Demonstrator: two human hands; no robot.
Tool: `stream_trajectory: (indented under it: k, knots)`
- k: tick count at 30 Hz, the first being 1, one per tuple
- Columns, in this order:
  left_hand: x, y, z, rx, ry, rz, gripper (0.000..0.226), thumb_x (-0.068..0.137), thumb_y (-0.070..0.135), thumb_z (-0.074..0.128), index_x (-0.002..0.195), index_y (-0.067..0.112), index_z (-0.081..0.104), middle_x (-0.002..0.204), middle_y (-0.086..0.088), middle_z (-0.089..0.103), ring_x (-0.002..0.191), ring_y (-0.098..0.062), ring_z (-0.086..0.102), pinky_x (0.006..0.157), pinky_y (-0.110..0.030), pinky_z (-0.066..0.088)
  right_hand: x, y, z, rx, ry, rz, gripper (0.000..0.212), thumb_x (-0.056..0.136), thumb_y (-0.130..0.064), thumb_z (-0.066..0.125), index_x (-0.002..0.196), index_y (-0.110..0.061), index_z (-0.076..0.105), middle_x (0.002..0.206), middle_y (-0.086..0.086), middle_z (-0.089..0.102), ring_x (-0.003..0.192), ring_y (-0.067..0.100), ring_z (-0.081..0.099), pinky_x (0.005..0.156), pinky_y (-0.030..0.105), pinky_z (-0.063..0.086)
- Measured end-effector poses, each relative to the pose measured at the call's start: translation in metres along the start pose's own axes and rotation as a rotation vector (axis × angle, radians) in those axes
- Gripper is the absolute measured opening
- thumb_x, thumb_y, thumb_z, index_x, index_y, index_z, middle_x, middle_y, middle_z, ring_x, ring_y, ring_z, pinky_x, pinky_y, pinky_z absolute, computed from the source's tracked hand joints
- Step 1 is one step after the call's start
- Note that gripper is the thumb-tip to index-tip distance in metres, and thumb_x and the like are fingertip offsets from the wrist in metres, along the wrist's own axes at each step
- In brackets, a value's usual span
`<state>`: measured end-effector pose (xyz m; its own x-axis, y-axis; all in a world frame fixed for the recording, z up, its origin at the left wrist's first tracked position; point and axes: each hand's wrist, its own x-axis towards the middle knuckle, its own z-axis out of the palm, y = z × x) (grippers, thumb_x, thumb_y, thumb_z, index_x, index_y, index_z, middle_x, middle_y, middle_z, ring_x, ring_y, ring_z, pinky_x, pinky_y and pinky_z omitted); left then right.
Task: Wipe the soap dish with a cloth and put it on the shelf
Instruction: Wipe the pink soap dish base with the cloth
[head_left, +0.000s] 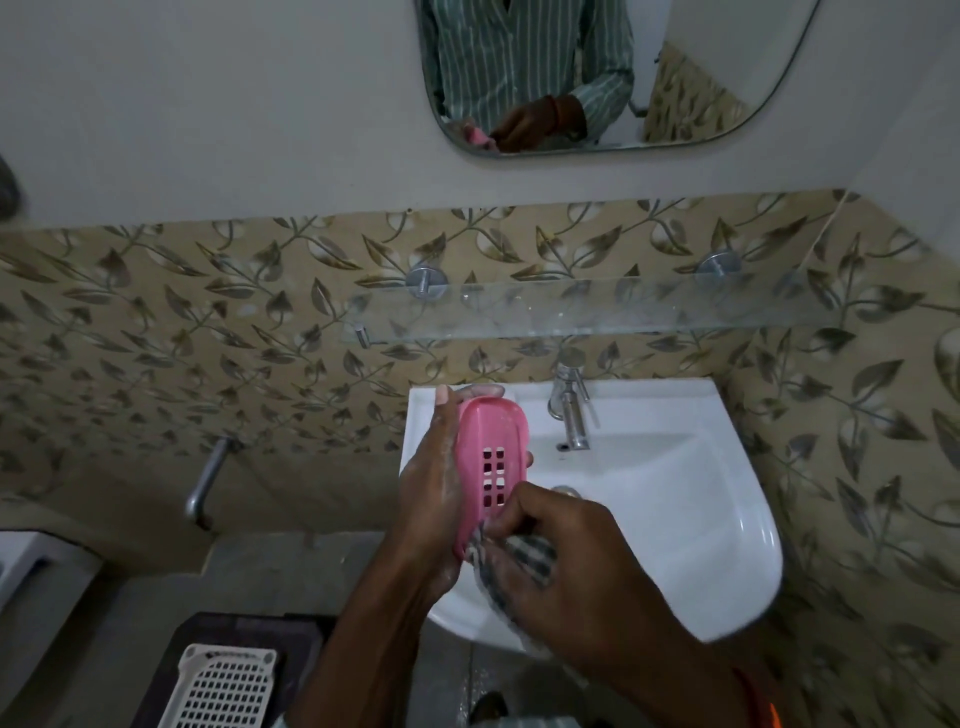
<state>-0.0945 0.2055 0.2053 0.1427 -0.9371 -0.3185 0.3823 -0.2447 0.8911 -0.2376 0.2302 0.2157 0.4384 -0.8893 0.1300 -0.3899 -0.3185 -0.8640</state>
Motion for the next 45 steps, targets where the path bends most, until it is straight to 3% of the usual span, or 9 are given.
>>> stream_trajectory:
  k: [10,13,16,23,28,35,41,43,45]
  knots:
    - [-0.011,0.007,0.003,0.026,-0.056,-0.121,0.053,0.092,0.064,0.044,0.114,0.027,0.075,0.109,-0.02,0.076,0.1,-0.04,0.072,0.088,-0.059,0.057,0.002,0.022,-0.037,-0.637,-0.274,-0.543,0.01,0.094,-0.027,0.056,0.1,-0.019,0.058,0.095,-0.001,0.064,0.073,0.015,0.061,0.054,0.029,0.053]
    - [-0.011,0.008,0.003,0.024,-0.065,-0.123,0.054,0.091,0.067,0.044,0.111,0.028,0.076,0.11,-0.022,0.075,0.107,-0.043,0.069,0.094,-0.063,0.053,0.001,0.019,-0.032,-0.602,-0.292,-0.553,0.012,0.094,-0.023,0.059,0.105,-0.017,0.06,0.101,-0.001,0.063,0.08,0.015,0.061,0.057,0.034,0.056]
    - [-0.014,0.004,0.005,0.043,-0.041,-0.139,0.053,0.089,0.068,0.048,0.1,0.027,0.08,0.104,-0.025,0.076,0.093,-0.039,0.073,0.082,-0.049,0.059,-0.006,0.005,-0.017,-0.459,-0.287,-0.571,0.01,0.092,-0.016,0.065,0.102,-0.015,0.064,0.1,-0.002,0.064,0.084,0.011,0.06,0.062,0.03,0.055]
    - [-0.011,0.004,-0.008,-0.048,-0.018,-0.108,0.073,0.08,0.074,0.047,0.124,0.019,0.068,0.114,-0.027,0.072,0.096,-0.037,0.073,0.086,-0.052,0.057,-0.018,0.011,-0.002,-0.213,-0.118,-0.357,0.021,0.097,-0.015,0.061,0.118,-0.02,0.065,0.113,-0.003,0.06,0.104,0.009,0.06,0.082,0.027,0.056]
    - [-0.015,0.003,-0.01,0.008,-0.063,-0.156,0.071,0.086,0.073,0.041,0.12,0.018,0.07,0.109,-0.022,0.075,0.09,-0.035,0.074,0.078,-0.049,0.06,-0.02,0.015,-0.015,-0.359,0.005,-0.235,0.021,0.097,-0.032,0.05,0.112,-0.023,0.062,0.107,-0.006,0.061,0.092,0.01,0.063,0.077,0.031,0.058]
    - [-0.025,-0.006,-0.001,0.023,-0.036,-0.156,0.057,0.093,0.065,0.042,0.095,0.023,0.08,0.1,-0.022,0.075,0.081,-0.032,0.073,0.071,-0.048,0.062,0.024,0.013,-0.03,-0.378,0.238,-0.146,0.013,0.094,-0.02,0.065,0.106,-0.016,0.066,0.099,0.0,0.064,0.084,0.01,0.06,0.077,0.031,0.057]
    - [-0.016,0.006,-0.006,-0.027,-0.022,-0.118,0.065,0.095,0.067,0.036,0.118,0.017,0.071,0.106,-0.024,0.075,0.084,-0.032,0.074,0.076,-0.046,0.061,-0.025,0.003,-0.009,-0.269,0.006,-0.137,0.012,0.091,-0.025,0.068,0.099,-0.02,0.062,0.095,-0.007,0.062,0.086,0.004,0.062,0.076,0.023,0.058]
    - [-0.019,0.001,-0.006,-0.015,-0.029,-0.114,0.059,0.097,0.063,0.035,0.111,0.021,0.074,0.096,-0.018,0.078,0.077,-0.028,0.076,0.067,-0.043,0.063,-0.014,0.007,-0.014,-0.257,0.087,-0.086,0.01,0.089,-0.022,0.069,0.098,-0.021,0.064,0.093,-0.008,0.066,0.084,0.005,0.063,0.075,0.026,0.057]
    - [-0.023,-0.005,-0.001,0.027,-0.039,-0.102,0.051,0.101,0.057,0.035,0.099,0.029,0.077,0.087,-0.011,0.079,0.071,-0.023,0.077,0.059,-0.04,0.063,0.006,0.006,-0.025,-0.237,0.192,0.002,0.012,0.087,-0.019,0.073,0.098,-0.02,0.068,0.09,-0.009,0.068,0.078,0.001,0.064,0.07,0.013,0.053]
